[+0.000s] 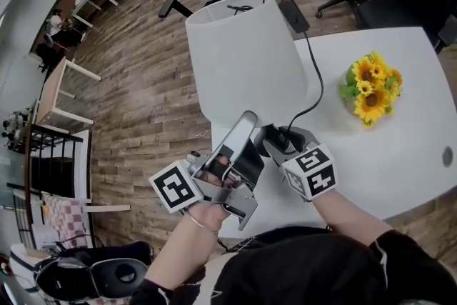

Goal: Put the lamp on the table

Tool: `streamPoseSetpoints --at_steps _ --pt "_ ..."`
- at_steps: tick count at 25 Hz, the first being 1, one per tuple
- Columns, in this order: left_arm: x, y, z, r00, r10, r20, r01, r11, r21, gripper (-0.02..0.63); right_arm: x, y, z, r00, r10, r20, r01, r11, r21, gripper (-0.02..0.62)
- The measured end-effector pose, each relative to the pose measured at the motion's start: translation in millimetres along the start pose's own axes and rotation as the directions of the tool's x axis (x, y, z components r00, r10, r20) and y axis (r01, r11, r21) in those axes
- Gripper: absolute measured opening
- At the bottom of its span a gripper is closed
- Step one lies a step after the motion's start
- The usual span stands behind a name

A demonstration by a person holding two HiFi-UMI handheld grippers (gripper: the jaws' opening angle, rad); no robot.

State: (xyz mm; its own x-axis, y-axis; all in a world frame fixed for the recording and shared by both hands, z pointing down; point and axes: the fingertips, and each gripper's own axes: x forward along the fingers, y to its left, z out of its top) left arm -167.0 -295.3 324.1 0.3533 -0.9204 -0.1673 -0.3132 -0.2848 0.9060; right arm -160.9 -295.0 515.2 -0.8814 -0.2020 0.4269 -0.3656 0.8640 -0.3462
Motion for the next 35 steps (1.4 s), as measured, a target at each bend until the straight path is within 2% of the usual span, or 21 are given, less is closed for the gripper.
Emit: streamPoseSetpoints --at_steps 7,13,21,26,35 --pt "-2 4 2 0.999 -0.030 -0.015 0.030 0.999 0.009 0.052 2 0 -3 0.999 -0.026 -0.038 0.027 0.999 0.018 0.202" --pt "-2 11 3 0.998 -0.043 -0.039 0.042 0.999 -0.015 0.052 0 -5 -8 0.995 -0.069 -0.069 0.076 0.992 0.102 0.202" --pt "-13 7 7 0.995 -0.066 -0.072 0.062 0.997 -0.053 0.052 2 6 -11 0.985 -0.124 -0.120 0.137 0.985 0.109 0.202" --pt "-20 5 7 0.993 -0.082 -0.090 0.078 0.996 -0.048 0.052 2 11 -14 0.976 -0.158 -0.149 0.175 0.979 0.108 0.202" --pt "-24 3 5 0.990 -0.101 -0.098 0.095 0.994 -0.059 0.054 -27 19 -1 0.980 -0.185 -0.067 0.193 0.971 0.139 0.202"
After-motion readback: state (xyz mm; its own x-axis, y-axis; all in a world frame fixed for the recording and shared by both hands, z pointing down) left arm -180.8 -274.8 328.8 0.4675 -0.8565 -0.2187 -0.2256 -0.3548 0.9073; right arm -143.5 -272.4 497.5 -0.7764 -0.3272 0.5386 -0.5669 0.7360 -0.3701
